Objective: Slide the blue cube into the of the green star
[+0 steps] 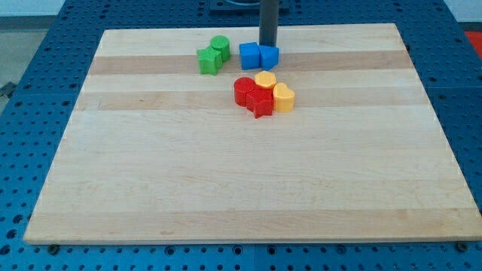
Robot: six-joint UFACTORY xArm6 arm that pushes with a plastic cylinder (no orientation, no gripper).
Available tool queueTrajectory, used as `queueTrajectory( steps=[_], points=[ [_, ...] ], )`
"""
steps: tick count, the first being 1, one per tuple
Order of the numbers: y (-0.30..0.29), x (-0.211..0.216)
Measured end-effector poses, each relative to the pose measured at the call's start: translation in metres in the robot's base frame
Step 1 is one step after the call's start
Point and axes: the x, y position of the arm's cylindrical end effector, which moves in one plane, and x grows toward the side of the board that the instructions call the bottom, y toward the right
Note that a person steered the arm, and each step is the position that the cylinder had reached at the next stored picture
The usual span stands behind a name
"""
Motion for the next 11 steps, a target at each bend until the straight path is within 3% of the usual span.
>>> queueTrajectory(
  steps=[1, 4, 8, 9, 11],
  points=[
    [-0.001, 0.0],
    [0.068, 0.028],
    [-0.044, 0.025],
    [-0.043, 0.025],
    [0.02, 0.011]
  ],
)
